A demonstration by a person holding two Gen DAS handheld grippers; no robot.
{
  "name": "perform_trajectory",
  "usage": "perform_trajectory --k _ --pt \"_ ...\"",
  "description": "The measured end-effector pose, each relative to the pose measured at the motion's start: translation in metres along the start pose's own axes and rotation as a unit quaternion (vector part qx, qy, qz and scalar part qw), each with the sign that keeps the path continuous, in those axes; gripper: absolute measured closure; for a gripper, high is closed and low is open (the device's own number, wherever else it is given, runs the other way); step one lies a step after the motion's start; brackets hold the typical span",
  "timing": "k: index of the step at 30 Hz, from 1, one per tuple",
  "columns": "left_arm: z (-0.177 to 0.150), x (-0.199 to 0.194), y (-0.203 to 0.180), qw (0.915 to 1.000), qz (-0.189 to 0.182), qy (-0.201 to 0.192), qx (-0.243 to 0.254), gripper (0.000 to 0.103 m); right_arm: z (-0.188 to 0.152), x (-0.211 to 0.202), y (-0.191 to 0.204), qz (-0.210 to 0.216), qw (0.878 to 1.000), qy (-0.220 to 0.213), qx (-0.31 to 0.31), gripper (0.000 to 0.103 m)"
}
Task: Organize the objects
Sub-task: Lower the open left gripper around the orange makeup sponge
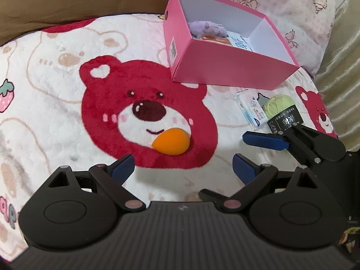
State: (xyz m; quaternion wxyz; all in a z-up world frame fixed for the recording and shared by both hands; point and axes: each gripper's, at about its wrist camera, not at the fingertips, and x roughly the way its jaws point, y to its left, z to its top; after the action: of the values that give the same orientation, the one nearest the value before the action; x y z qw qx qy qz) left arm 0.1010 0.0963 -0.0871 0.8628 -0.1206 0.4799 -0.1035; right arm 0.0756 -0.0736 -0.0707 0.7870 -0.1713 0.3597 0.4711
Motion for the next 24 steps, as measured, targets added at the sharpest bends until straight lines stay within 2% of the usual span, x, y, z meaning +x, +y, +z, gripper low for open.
perform_trajectory --k 8,10,13,16,19,24 --pt "-0.007 0.025 -0.005 0.9994 0.012 -0.031 0.010 0.011 -0.010 0.016 -0.002 0.019 1.000 0.010 0.009 0.012" --pt "-0.006 0.030 -0.004 0.9995 0.001 -0.032 0.005 0.011 -0.010 0.019 -0.004 0.024 1.000 0.010 0.016 0.012" --pt "-0.004 0.035 0.002 0.9985 -0.038 -0.034 -0.021 0.011 -0.009 0.022 -0.007 0.022 1.000 0.008 0.013 0.012" --pt "-0.003 0.035 0.005 0.9975 -0.043 -0.043 -0.035 0.011 -0.011 0.022 -0.011 0.020 1.000 0.011 0.010 0.012" --pt "-0.002 0.036 0.006 0.9977 -0.035 -0.049 -0.031 0.011 -0.015 0.018 -0.016 0.003 1.000 0.002 0.007 0.013" --pt "-0.002 0.042 0.013 0.9983 -0.028 -0.039 -0.032 0.012 -0.012 0.020 -0.018 0.009 1.000 -0.008 0.008 0.014"
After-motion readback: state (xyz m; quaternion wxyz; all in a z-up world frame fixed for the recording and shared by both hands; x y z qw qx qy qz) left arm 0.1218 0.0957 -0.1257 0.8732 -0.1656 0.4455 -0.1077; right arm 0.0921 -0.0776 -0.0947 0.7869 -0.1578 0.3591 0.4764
